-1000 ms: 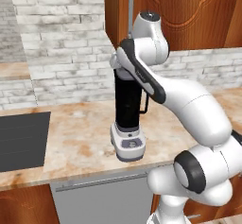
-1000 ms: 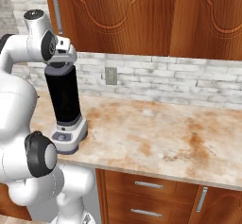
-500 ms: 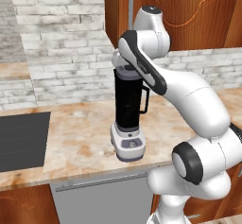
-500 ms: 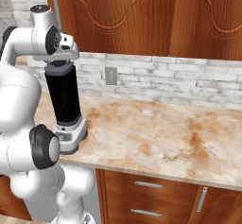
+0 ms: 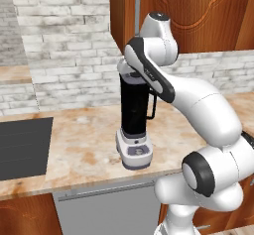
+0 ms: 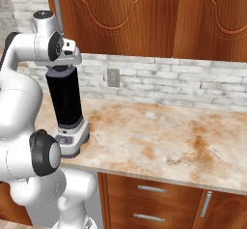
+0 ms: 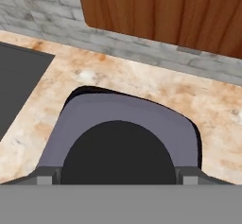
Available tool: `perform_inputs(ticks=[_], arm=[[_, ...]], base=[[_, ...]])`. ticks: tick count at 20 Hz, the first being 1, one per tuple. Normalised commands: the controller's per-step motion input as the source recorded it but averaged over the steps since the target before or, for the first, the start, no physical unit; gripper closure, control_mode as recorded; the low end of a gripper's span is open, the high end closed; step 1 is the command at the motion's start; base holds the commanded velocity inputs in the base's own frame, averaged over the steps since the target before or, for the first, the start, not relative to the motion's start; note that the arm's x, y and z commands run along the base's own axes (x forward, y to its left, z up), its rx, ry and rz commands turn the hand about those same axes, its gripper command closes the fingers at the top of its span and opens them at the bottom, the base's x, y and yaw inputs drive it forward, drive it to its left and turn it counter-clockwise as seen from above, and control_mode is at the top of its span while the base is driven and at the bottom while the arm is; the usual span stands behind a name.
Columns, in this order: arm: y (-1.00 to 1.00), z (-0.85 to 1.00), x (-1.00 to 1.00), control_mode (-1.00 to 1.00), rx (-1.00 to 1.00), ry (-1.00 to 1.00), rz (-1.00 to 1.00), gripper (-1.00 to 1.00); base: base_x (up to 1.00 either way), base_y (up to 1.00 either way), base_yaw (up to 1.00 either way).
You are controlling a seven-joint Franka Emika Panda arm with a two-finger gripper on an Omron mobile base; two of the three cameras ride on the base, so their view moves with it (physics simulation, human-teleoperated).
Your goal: Open the blender lid, put the banana in the blender, close the lid, and start the blender.
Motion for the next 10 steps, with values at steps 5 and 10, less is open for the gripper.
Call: perform_inputs(ticks=[5,10], arm=[[0.00,-0.33,-0.07,-1.00,0.00,-0.04,0.03,-1.00],[0.00,0.04,-0.07,-1.00,0.00,-0.11,0.03,-1.00]], base=[[0.00,0.00,0.00],[0.00,0.00,0.00]])
